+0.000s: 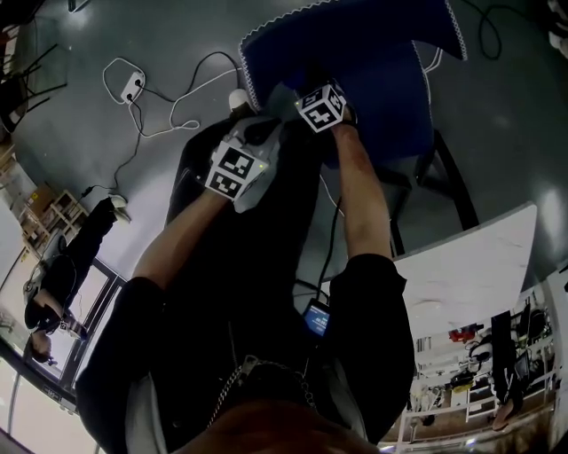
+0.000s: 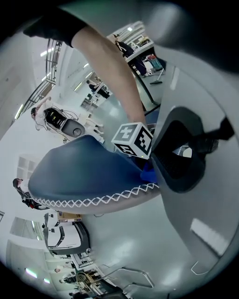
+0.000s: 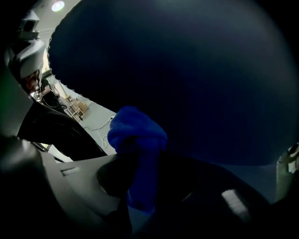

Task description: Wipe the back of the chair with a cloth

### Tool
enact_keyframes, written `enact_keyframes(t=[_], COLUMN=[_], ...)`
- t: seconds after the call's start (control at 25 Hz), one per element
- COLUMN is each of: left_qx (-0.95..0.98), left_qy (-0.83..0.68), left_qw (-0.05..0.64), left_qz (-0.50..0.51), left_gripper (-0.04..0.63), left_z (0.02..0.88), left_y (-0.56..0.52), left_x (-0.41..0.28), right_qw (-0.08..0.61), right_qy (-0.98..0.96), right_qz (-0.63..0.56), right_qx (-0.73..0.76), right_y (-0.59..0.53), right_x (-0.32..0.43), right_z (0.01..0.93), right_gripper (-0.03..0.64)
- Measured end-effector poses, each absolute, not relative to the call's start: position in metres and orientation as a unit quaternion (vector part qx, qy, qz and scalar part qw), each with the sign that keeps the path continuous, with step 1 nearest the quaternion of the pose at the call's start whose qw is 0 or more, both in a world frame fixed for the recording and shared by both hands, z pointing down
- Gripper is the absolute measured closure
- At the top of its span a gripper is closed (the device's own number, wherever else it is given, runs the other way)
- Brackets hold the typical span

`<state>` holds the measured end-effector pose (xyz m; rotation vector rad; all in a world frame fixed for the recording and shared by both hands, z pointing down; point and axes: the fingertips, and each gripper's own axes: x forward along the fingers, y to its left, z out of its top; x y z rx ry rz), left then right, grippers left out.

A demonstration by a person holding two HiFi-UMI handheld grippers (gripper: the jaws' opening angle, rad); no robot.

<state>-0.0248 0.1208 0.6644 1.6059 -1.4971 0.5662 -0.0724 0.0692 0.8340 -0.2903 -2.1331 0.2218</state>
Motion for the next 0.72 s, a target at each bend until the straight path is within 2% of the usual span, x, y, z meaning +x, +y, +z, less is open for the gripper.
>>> enact_keyframes(t=[0.72], left_qx=[0.665], left_qy=[-0.575], left_qw=[0.409], left_qz=[0.243], left_gripper=[0.586], left_z=[0.666], left_y=[0.11], left_x=[-0.022], right_qw=[0.485], right_qy=[-0.868], right_qz=[0.084], right_qx=[-0.069], right_y=[0.014], right_x=[-0.065], right_z=[0.844], right_gripper=[0.508])
